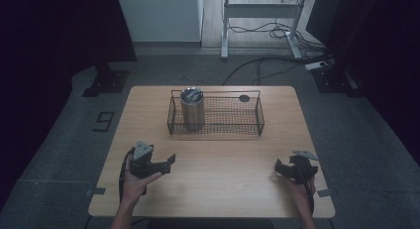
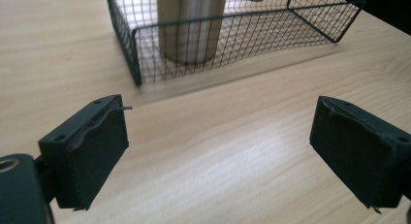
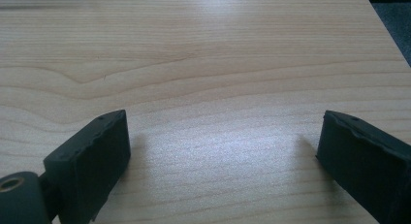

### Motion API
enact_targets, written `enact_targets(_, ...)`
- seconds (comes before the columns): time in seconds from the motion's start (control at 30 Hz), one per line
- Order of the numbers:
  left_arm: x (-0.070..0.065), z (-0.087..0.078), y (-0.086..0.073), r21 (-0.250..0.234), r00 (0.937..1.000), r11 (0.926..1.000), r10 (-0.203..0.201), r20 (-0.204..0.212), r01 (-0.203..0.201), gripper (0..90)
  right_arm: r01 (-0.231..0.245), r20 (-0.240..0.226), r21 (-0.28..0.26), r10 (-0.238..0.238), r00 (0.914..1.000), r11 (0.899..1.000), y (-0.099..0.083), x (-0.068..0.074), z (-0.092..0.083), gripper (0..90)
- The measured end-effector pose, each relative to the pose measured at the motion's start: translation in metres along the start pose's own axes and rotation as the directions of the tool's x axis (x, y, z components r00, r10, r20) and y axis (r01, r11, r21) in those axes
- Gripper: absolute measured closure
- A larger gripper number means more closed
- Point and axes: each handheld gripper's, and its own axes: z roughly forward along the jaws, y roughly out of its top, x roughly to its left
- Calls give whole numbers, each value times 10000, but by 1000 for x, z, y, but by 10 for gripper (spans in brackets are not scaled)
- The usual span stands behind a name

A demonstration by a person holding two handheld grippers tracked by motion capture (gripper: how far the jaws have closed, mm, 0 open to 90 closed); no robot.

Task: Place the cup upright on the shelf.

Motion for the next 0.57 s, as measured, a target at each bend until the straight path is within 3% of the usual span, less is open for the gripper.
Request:
enact_targets(0.07, 4, -1, -12, 106, 9999, 9998, -150, 7, 150, 68, -6, -4, -2, 6, 10000, 10000, 0, 0, 0, 48)
enact_targets(0.23, 9, 2, -23, 400, 9997, 9990, -202, -109, 206, 73, -5, 0, -3, 5, 10000, 10000, 0, 0, 0, 49)
enact_targets(0.27, 9, 3, -25, 362, 9992, 9987, -366, -133, 371, 78, -3, 3, -2, 3, 10000, 10000, 0, 0, 0, 49)
enact_targets(0.57, 7, 6, -29, 357, 9987, 9980, -510, -79, 512, 81, -3, 1, -3, 3, 10000, 10000, 0, 0, 0, 49)
